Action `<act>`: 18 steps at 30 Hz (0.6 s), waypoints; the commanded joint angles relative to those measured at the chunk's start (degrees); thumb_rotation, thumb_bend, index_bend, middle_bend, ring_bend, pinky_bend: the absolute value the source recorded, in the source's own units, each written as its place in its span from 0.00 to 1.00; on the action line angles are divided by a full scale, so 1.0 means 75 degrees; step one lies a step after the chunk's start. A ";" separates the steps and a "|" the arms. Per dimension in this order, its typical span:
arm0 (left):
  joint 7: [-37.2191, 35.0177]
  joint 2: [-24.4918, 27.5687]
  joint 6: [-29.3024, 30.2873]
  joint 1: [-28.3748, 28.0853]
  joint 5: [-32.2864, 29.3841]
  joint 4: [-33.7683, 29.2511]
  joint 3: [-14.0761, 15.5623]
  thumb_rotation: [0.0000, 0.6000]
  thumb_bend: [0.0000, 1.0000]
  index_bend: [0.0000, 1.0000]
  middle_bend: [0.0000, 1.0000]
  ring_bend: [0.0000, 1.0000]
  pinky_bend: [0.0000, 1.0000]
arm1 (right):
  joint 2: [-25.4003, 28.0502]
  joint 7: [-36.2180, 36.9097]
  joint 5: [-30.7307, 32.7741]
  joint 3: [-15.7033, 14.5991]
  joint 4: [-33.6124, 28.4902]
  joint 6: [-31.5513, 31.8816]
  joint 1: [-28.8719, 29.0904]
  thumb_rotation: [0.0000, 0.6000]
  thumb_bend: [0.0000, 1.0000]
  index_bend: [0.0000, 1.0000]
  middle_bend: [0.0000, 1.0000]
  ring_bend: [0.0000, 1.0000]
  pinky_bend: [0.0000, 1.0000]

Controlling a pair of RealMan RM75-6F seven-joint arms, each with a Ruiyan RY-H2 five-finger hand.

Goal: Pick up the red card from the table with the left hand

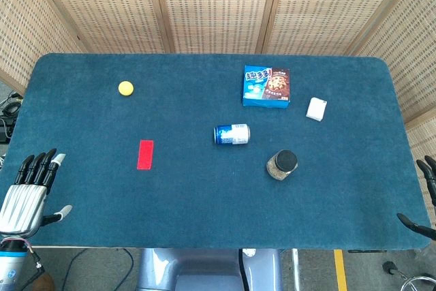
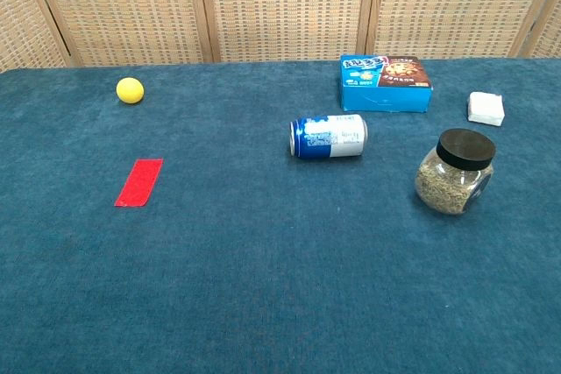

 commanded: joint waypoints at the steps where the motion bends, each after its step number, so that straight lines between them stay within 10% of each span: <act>1: 0.0009 -0.0007 -0.0016 -0.0006 -0.0016 0.0014 -0.0003 1.00 0.00 0.00 0.00 0.00 0.00 | 0.0008 -0.0006 0.0008 -0.0005 -0.0007 -0.0012 -0.0001 1.00 0.00 0.00 0.00 0.00 0.00; 12: -0.0049 -0.0412 -0.0916 -0.0595 -0.0616 0.0480 -0.0334 1.00 0.00 0.01 0.00 0.00 0.00 | 0.0050 -0.0016 0.0014 -0.0017 -0.0085 -0.0021 -0.0011 1.00 0.00 0.01 0.00 0.00 0.00; 18: 0.0229 -0.1247 -0.2326 -0.1773 -0.1605 0.1245 -0.1041 1.00 0.01 0.30 0.00 0.00 0.00 | 0.0014 -0.0063 0.0246 0.0043 -0.0045 -0.0262 0.0086 1.00 0.00 0.02 0.00 0.00 0.00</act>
